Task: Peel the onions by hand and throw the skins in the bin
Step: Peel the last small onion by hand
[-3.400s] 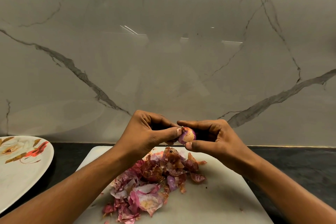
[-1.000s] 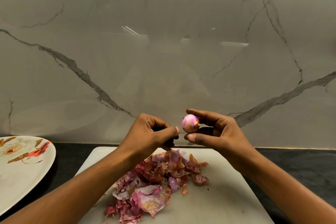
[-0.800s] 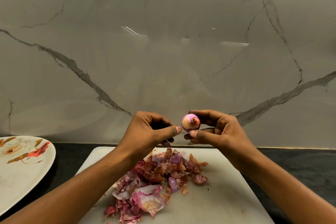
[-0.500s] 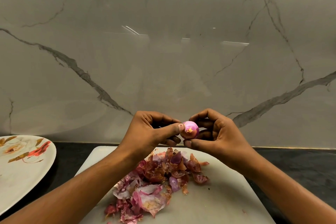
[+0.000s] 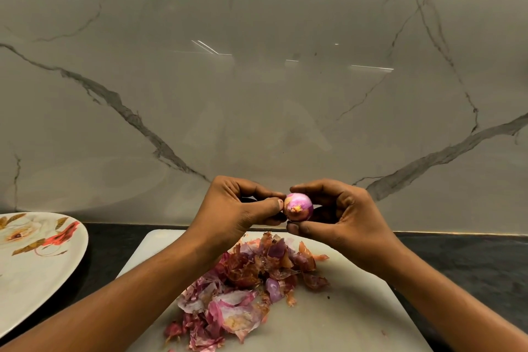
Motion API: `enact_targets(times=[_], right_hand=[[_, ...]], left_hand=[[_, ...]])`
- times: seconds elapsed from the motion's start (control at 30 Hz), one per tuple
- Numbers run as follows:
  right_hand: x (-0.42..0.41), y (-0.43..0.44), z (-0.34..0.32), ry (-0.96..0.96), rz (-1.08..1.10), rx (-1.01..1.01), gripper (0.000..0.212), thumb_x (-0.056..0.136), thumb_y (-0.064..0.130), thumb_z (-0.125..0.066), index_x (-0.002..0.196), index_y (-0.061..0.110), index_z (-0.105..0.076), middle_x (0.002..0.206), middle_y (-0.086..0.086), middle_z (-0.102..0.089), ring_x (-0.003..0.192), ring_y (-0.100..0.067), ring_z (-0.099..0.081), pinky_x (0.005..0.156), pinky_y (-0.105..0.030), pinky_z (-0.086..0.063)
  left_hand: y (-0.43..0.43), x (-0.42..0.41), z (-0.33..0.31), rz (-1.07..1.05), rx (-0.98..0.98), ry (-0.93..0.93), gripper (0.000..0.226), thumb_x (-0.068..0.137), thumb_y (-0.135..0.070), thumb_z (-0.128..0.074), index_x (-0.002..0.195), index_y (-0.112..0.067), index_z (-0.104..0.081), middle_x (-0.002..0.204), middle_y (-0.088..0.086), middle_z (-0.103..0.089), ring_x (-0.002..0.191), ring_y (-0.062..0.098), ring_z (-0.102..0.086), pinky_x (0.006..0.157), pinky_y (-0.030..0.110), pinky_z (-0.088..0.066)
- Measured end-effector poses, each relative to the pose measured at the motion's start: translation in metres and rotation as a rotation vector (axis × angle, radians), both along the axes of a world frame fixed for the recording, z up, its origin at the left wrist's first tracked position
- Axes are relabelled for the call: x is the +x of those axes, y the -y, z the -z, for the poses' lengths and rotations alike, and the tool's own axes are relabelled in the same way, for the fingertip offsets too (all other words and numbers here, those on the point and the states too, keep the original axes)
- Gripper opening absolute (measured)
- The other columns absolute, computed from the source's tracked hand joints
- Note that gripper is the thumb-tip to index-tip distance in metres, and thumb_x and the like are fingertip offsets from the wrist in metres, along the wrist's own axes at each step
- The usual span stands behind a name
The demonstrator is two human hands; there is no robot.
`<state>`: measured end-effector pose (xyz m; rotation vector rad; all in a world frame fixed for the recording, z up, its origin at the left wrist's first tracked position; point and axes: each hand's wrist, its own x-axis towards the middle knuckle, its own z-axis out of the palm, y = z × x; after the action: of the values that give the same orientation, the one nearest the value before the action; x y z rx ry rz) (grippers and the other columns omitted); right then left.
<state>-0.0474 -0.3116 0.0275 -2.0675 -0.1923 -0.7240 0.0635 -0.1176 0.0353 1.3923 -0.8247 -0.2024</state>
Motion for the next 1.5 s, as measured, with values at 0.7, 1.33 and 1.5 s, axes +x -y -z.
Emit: enact_targets(times=[0.7, 1.33, 1.5], right_hand=[[0.0005, -0.0006, 0.0047, 0.080, 0.045, -0.162, 0.053, 0.077, 0.016, -0.093, 0.126, 0.015, -0.073, 0.112, 0.007, -0.078, 0.099, -0.010, -0.077, 0.085, -0.028, -0.064], [0.0000, 0.0044, 0.0012, 0.108, 0.024, -0.134, 0.053, 0.076, 0.015, -0.093, 0.125, 0.015, -0.073, 0.111, 0.006, -0.077, 0.101, -0.016, -0.078, 0.086, -0.031, -0.065], [-0.0014, 0.0028, 0.0023, 0.144, 0.071, -0.288, 0.053, 0.080, 0.017, -0.092, 0.129, 0.015, -0.072, 0.113, 0.010, -0.076, 0.096, -0.005, -0.077, 0.084, -0.025, -0.064]], left_hand=[[-0.0032, 0.0007, 0.0075, -0.199, 0.113, 0.714, 0.003, 0.088, -0.014, -0.083, 0.088, -0.016, -0.085, 0.076, -0.011, -0.077, 0.067, 0.008, -0.073, 0.057, 0.020, -0.058], [-0.0032, 0.0010, 0.0047, -0.177, 0.037, 0.760, 0.007, 0.089, -0.013, -0.082, 0.095, -0.013, -0.085, 0.085, -0.010, -0.078, 0.076, 0.006, -0.075, 0.067, 0.023, -0.062], [-0.0028, 0.0007, 0.0063, -0.168, 0.069, 0.751, 0.006, 0.089, -0.014, -0.082, 0.094, -0.015, -0.086, 0.082, -0.012, -0.078, 0.073, 0.005, -0.075, 0.064, 0.025, -0.062]])
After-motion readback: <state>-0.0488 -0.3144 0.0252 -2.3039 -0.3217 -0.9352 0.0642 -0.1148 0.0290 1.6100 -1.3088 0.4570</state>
